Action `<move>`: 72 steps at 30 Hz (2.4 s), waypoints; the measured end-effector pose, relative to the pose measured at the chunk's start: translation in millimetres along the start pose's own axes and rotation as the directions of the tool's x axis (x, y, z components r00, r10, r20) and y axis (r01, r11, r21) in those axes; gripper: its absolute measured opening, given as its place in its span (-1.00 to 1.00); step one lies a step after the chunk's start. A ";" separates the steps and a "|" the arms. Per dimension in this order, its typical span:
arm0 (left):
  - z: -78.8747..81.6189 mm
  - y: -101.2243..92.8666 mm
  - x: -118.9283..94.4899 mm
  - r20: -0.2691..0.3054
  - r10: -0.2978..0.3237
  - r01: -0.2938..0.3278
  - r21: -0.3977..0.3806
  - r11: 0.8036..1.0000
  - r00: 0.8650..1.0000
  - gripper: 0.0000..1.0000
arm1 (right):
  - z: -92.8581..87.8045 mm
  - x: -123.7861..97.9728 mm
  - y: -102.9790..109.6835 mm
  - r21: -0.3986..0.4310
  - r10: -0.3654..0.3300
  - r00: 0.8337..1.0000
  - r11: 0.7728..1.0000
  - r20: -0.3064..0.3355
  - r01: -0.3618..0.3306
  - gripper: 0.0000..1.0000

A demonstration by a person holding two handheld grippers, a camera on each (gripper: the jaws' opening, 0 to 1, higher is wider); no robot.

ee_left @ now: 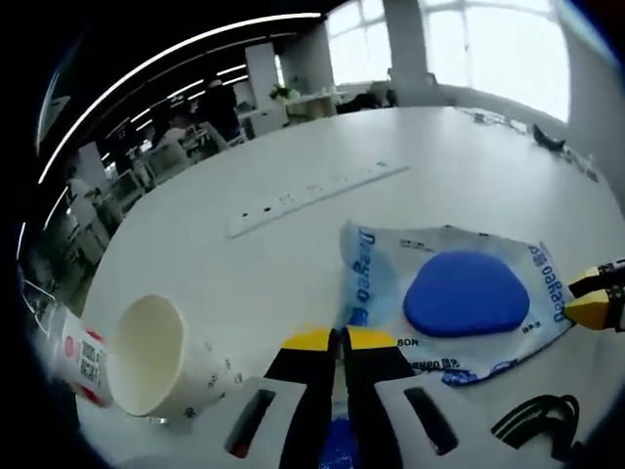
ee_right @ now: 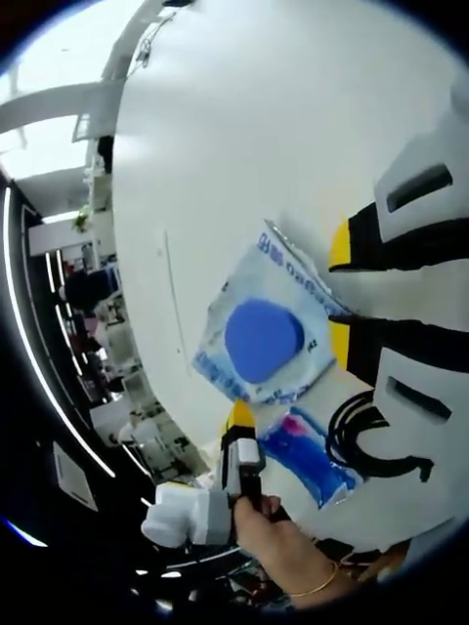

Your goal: Arrange the tabletop items into an orderly group along one side of the table until the central work area is clear of visible clutter.

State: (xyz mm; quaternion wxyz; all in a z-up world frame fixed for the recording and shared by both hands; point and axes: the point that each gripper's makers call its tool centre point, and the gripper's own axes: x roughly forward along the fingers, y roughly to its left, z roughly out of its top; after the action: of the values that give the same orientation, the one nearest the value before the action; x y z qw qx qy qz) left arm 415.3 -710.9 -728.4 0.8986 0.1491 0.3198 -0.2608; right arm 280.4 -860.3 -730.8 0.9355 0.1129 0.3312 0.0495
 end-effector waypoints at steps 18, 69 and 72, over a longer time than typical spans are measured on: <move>-2.5 -5.9 -10.2 -0.006 -0.055 0.054 -0.063 0.997 0.998 -1.00 | 10.4 -3.2 -5.5 0.017 0.010 1.000 1.000 0.003 -0.010 -1.00; -33.0 23.2 -41.3 -0.002 0.041 -0.041 -0.251 0.967 0.999 -1.00 | 60.0 58.4 -1.4 -0.095 0.142 0.990 0.986 0.020 -0.139 -1.00; -33.9 24.1 -40.6 -0.003 0.046 -0.046 -0.256 0.966 0.999 -1.00 | 59.7 60.2 -1.4 -0.098 0.148 0.989 0.984 0.021 -0.146 -1.00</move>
State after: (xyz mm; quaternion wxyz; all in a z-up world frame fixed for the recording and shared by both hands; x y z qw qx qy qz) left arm 385.3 -661.3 -725.0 0.9166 0.0391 0.3458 -0.1968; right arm 364.7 -862.3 -722.8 0.9382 0.0927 0.3060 0.1327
